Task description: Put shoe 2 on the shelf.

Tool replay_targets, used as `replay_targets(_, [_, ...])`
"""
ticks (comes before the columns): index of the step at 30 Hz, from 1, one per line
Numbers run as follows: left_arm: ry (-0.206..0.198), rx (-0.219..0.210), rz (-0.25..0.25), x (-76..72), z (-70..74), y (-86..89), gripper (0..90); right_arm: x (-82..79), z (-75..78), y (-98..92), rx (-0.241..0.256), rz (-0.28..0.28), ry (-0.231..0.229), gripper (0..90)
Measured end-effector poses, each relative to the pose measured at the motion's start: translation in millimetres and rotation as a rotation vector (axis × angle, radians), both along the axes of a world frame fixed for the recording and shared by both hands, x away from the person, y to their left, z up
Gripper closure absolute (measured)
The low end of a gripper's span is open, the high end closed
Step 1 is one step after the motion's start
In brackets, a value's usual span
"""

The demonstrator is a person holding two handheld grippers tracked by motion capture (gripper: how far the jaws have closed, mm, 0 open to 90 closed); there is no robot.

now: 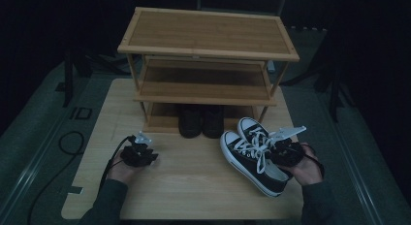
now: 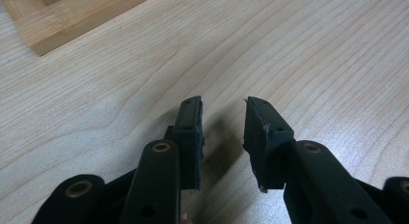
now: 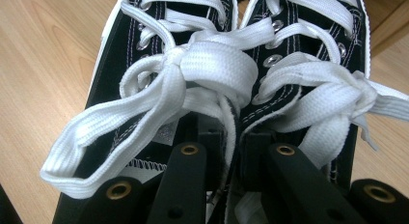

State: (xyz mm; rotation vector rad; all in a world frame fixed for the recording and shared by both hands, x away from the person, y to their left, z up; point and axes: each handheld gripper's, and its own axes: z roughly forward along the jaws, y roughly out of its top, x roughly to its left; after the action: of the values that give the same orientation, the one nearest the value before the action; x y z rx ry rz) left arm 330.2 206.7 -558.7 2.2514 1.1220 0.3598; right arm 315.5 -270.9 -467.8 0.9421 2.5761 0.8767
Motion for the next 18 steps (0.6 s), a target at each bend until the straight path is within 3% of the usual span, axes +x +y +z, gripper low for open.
replay_targets(18, [0.006,0.001,-0.005,0.0,-0.4,-0.3,68.4,2.8,19.1,13.4,-0.004,0.102,-0.021,82.7])
